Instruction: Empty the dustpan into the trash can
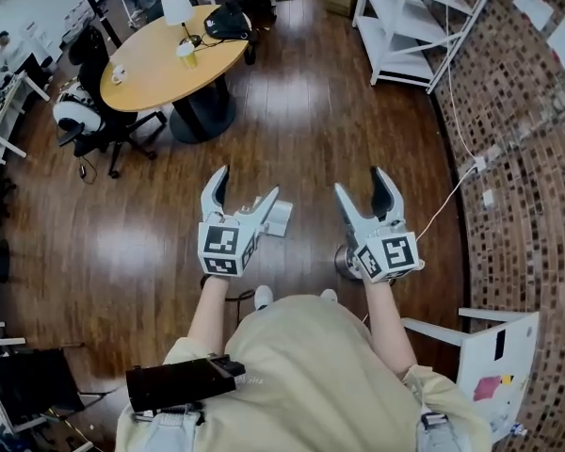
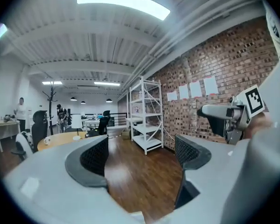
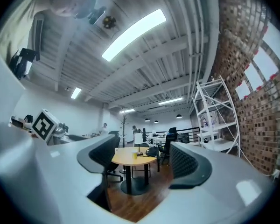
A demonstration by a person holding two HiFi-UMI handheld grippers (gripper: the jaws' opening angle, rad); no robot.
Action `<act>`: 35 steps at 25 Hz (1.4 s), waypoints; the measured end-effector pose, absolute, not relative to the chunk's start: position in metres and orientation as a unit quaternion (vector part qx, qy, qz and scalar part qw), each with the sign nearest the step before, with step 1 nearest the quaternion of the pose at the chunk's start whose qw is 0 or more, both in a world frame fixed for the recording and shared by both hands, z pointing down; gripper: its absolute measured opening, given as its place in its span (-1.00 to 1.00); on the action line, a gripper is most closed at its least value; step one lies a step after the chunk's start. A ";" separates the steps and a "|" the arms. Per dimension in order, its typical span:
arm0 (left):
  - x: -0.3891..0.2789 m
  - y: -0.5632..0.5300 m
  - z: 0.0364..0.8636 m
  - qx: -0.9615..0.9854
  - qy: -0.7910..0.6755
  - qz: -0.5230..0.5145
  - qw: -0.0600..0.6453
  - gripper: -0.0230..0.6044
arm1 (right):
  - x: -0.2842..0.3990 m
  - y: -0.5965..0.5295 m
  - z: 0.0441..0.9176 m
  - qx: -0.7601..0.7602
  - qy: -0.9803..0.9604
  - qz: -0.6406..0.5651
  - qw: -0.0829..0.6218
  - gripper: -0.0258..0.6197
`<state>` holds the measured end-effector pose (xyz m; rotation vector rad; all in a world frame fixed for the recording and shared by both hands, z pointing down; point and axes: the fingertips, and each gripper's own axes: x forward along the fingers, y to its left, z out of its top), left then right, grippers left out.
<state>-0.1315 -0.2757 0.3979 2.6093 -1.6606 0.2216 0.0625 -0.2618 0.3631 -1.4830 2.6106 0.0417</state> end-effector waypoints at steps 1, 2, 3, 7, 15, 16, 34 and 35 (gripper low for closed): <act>-0.131 -0.272 0.388 0.838 -0.542 0.063 0.008 0.48 | 0.059 -0.261 0.358 -0.494 0.866 0.017 0.074 0.18; -0.133 -0.269 0.381 0.833 -0.549 0.061 -0.007 0.47 | 0.055 -0.259 0.354 -0.496 0.864 0.023 0.076 0.24; -0.135 -0.267 0.376 0.830 -0.554 0.063 -0.023 0.47 | 0.051 -0.255 0.352 -0.500 0.862 0.027 0.076 0.28; -0.154 -0.261 0.383 0.828 -0.557 0.058 -0.014 0.32 | 0.030 -0.233 0.350 -0.511 0.855 0.039 0.076 0.41; -0.178 -0.265 0.410 0.848 -0.528 -0.004 0.051 0.29 | -0.003 -0.218 0.344 -0.543 0.835 0.073 0.046 0.60; -0.175 -0.261 0.410 0.849 -0.525 -0.006 0.053 0.29 | -0.004 -0.213 0.344 -0.543 0.835 0.074 0.041 0.60; -0.049 -0.079 0.396 0.793 -0.607 0.051 0.009 0.11 | 0.092 -0.088 0.356 -0.485 0.869 0.006 0.100 0.60; -0.050 -0.074 0.389 0.790 -0.611 0.052 0.007 0.11 | 0.093 -0.082 0.354 -0.484 0.870 0.008 0.099 0.60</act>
